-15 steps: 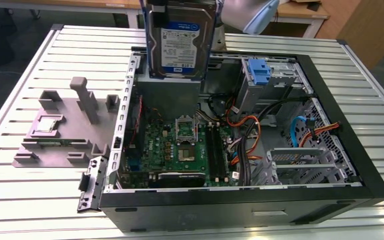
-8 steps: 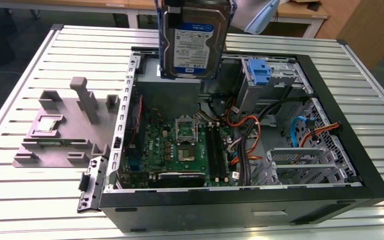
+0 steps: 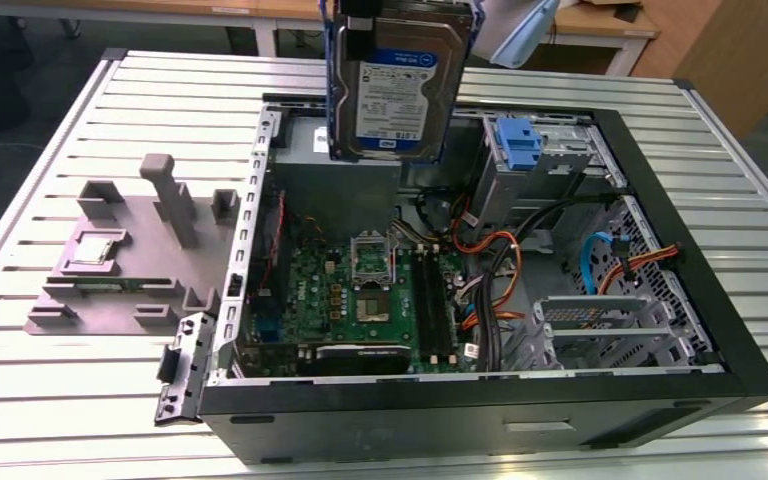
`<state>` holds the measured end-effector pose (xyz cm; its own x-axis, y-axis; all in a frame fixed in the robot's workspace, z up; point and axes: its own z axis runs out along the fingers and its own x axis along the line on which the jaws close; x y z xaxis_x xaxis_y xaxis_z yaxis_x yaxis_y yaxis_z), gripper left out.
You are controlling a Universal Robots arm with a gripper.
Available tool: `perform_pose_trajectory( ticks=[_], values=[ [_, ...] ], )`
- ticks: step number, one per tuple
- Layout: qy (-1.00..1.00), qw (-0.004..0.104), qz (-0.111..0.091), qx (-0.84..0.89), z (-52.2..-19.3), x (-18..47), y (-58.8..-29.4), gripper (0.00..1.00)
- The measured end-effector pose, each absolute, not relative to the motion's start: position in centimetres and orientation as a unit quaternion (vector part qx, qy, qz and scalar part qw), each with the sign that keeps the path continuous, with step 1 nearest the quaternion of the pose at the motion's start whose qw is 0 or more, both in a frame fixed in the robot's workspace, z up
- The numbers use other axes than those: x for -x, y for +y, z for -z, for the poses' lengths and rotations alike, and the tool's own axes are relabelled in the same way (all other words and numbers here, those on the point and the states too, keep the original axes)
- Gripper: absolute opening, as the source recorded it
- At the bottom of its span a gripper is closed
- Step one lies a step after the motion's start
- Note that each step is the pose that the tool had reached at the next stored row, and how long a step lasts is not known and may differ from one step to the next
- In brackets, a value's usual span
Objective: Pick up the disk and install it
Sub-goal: 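Pick up the disk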
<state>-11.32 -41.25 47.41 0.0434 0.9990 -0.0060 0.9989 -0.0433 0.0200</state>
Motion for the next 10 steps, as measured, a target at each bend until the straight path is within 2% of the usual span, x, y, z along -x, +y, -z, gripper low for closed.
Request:
perform_pose_trajectory(
  ticks=[10],
  values=[
    [0.692,0.012,-0.005,-0.722,-47.2,11.1,-42.7,0.37]
  ],
)
